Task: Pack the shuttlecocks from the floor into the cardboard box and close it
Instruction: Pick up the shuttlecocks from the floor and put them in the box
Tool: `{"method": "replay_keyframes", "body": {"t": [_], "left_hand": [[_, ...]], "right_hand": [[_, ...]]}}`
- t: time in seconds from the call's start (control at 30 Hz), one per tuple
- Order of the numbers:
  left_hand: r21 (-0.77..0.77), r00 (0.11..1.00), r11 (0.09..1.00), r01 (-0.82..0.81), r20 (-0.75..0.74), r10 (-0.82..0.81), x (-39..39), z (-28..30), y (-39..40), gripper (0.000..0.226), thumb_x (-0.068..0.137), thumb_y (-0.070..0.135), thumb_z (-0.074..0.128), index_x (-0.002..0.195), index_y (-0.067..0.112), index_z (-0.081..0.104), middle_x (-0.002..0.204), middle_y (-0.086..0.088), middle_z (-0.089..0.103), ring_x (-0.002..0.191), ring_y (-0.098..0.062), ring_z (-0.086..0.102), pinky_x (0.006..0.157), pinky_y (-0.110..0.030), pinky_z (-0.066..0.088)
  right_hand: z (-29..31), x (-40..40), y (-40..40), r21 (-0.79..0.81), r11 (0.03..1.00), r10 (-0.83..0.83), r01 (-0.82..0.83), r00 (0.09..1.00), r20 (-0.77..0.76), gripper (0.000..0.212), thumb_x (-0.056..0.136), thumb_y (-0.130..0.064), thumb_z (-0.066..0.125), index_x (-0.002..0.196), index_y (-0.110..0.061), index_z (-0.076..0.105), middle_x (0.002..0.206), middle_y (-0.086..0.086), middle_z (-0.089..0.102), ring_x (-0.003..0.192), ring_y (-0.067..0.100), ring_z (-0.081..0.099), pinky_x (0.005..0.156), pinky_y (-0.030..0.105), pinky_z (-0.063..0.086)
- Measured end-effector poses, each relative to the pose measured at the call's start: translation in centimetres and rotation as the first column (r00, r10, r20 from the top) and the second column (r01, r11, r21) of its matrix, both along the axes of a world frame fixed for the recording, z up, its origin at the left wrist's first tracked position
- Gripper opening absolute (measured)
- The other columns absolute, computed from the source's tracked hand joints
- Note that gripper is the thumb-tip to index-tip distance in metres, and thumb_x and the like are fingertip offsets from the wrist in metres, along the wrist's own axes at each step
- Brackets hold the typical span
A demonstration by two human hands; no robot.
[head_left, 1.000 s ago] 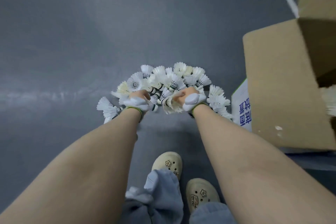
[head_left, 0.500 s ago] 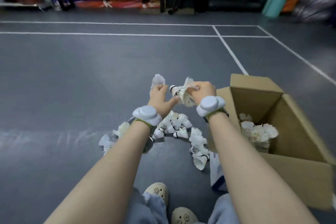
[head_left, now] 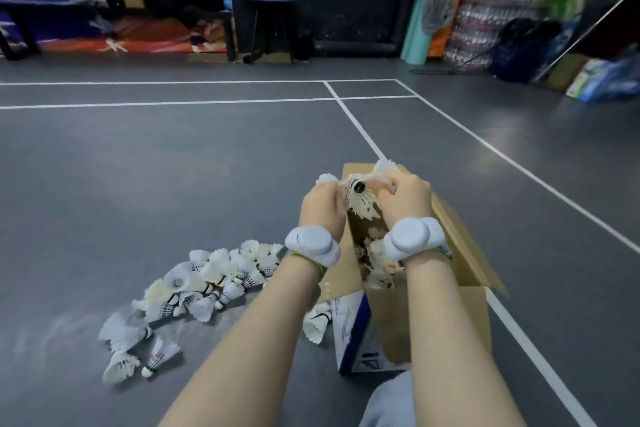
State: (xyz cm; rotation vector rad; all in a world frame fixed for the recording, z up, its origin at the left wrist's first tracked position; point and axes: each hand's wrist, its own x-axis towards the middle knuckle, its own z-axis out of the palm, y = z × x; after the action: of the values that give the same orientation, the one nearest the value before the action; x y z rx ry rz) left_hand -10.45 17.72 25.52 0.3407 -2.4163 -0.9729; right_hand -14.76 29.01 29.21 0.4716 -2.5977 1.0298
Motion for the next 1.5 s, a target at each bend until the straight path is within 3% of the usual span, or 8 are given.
{"method": "replay_keyframes", "body": {"t": [0.17, 0.3, 0.47, 0.9, 1.03, 1.1, 1.4, 1.5], "left_hand": [[-0.002, 0.995, 0.995, 0.098, 0.021, -0.098, -3.1, -1.6, 3.4, 0.019, 0.091, 0.005, 0.042, 0.097, 0.007, 0.060, 0.098, -0.020, 0.063, 0.085, -0.029, 0.057, 0.079, -0.030, 0.043], [-0.051, 0.929, 0.978, 0.203, 0.326, -0.176, -4.7, -3.8, 4.2, 0.051, 0.094, 0.005, 0.042, 0.142, 0.020, 0.036, 0.153, -0.015, 0.020, 0.141, -0.031, 0.020, 0.110, -0.035, 0.023], [-0.055, 0.932, 0.997, 0.063, 0.361, -0.039, -4.9, -4.4, 2.8, 0.046, 0.095, 0.013, 0.044, 0.140, 0.014, 0.035, 0.146, -0.016, 0.032, 0.132, -0.032, 0.034, 0.106, -0.037, 0.031], [-0.204, 0.892, 0.978, -0.039, 0.434, 0.126, 1.2, -5.5, -8.9, 0.043, 0.092, 0.008, 0.040, 0.135, 0.016, 0.039, 0.138, -0.011, 0.036, 0.123, -0.031, 0.038, 0.089, -0.042, 0.043], [-0.330, 0.814, 0.935, -0.130, 0.503, 0.290, 5.9, -6.7, -16.7, 0.042, 0.093, 0.009, 0.041, 0.134, 0.017, 0.039, 0.137, -0.009, 0.039, 0.125, -0.030, 0.037, 0.087, -0.042, 0.042], [-0.325, 0.787, 0.929, -0.178, 0.520, 0.333, 8.0, -7.8, -20.5, 0.042, 0.093, 0.010, 0.040, 0.135, 0.017, 0.039, 0.136, -0.010, 0.040, 0.125, -0.031, 0.039, 0.085, -0.042, 0.043], [-0.208, 0.416, 0.884, -0.418, 0.822, 0.390, 21.0, -22.5, -32.5, 0.053, 0.088, 0.004, 0.045, 0.139, 0.016, 0.032, 0.143, -0.012, 0.031, 0.127, -0.033, 0.039, 0.100, -0.043, 0.040], [-0.187, 0.318, 0.852, -0.489, 0.871, 0.374, 23.3, -27.8, -33.3, 0.063, 0.085, 0.002, 0.051, 0.141, 0.017, 0.026, 0.143, -0.013, 0.029, 0.127, -0.034, 0.039, 0.101, -0.045, 0.040]], "right_hand": [[-1.0, -2.0, 3.7, 0.083, 0.980, -0.189, 0.180, 0.977, 0.104, 0.036, 0.086, -0.014, 0.050, 0.053, -0.014, 0.035, 0.057, 0.007, 0.041, 0.054, 0.023, 0.034, 0.045, 0.024, 0.023], [-2.4, -3.3, 5.4, 0.376, 0.897, -0.347, 0.233, 0.898, 0.271, 0.033, 0.093, -0.037, 0.051, 0.084, -0.010, 0.067, 0.115, 0.010, 0.063, 0.079, 0.028, 0.058, 0.063, 0.025, 0.040], [-3.8, -4.6, 5.9, 0.364, 0.892, -0.392, 0.268, 0.860, 0.326, 0.041, 0.095, -0.034, 0.046, 0.063, -0.009, 0.051, 0.064, 0.006, 0.050, 0.057, 0.022, 0.045, 0.056, 0.022, 0.034], [-6.7, -1.3, -6.7, 0.435, 0.880, -0.060, -0.191, 0.864, 0.501, 0.045, 0.094, -0.014, 0.042, 0.051, -0.013, 0.031, 0.057, 0.006, 0.038, 0.055, 0.022, 0.037, 0.045, 0.022, 0.021], [-8.6, 1.9, -14.3, 0.444, 0.783, 0.112, -0.436, 0.800, 0.589, 0.028, 0.096, -0.023, 0.044, 0.092, -0.007, 0.067, 0.106, 0.013, 0.068, 0.101, 0.030, 0.061, 0.080, 0.026, 0.048], [-10.2, 3.2, -17.4, 0.396, 0.769, 0.166, -0.502, 0.755, 0.635, 0.031, 0.094, -0.025, 0.045, 0.108, -0.008, 0.067, 0.113, 0.012, 0.069, 0.098, 0.029, 0.062, 0.087, 0.030, 0.048], [-25.5, 7.6, -30.2, 0.254, 0.641, 0.269, -0.725, 0.522, 0.809, 0.013, 0.094, -0.025, 0.051, 0.088, -0.014, 0.046, 0.093, 0.004, 0.045, 0.091, 0.015, 0.039, 0.056, 0.016, 0.028], [-30.8, 9.1, -32.3, 0.285, 0.540, 0.242, -0.791, 0.471, 0.848, 0.017, 0.094, -0.026, 0.049, 0.091, -0.012, 0.058, 0.096, 0.005, 0.056, 0.096, 0.021, 0.048, 0.064, 0.016, 0.036]]}}
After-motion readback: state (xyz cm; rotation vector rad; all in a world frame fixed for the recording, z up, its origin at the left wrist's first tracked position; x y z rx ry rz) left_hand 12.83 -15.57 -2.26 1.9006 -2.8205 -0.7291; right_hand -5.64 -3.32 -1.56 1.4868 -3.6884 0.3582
